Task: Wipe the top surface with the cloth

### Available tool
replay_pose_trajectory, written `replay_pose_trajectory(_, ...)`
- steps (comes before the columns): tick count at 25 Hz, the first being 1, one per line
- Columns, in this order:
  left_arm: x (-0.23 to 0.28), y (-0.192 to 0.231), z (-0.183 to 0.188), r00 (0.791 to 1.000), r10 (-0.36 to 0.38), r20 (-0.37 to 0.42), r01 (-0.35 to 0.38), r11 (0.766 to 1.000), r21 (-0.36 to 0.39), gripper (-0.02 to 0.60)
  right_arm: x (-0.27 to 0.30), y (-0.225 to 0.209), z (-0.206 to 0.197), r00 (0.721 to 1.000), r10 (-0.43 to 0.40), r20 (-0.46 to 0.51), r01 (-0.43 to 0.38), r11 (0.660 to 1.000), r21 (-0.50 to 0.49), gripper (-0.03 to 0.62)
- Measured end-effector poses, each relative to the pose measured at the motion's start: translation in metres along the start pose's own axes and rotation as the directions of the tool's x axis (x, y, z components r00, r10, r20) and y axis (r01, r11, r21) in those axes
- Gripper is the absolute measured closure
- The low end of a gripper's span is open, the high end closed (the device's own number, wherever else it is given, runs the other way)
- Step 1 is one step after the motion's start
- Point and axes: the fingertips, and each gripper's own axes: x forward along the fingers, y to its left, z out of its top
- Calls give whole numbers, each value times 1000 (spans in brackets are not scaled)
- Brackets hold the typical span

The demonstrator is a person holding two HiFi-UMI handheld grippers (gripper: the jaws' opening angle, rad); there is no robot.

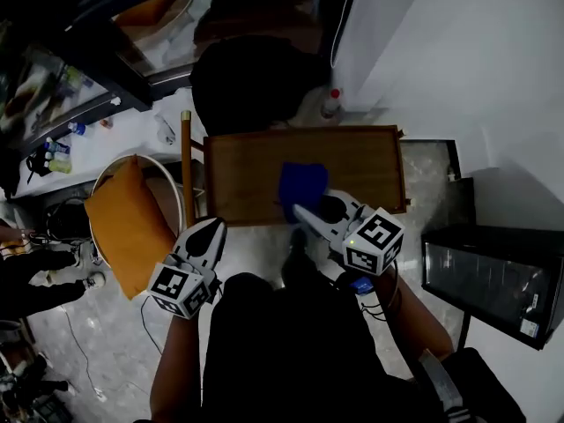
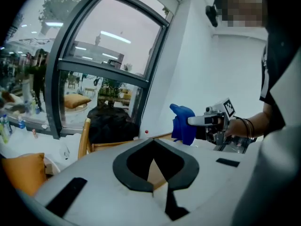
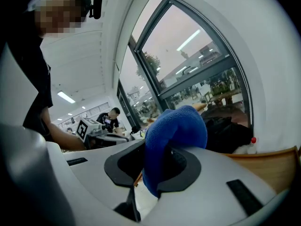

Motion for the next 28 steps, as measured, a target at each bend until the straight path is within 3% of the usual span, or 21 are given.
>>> replay_pose_trajectory(9, 24, 36, 6, 997, 48, -62, -49, 999, -8, 577, 46, -27, 4, 999, 28, -22, -27, 999, 40, 513)
replay_pose_trajectory(16, 46, 65, 6, 994, -19, -110, 21, 1000, 14, 577, 100, -39, -17, 994, -5, -110, 16, 995, 99, 513)
replay_pose_trajectory(28, 58, 121, 11, 981, 7, -193, 0, 999, 37, 577, 229, -60, -71, 960, 0, -280, 43, 988, 148, 513)
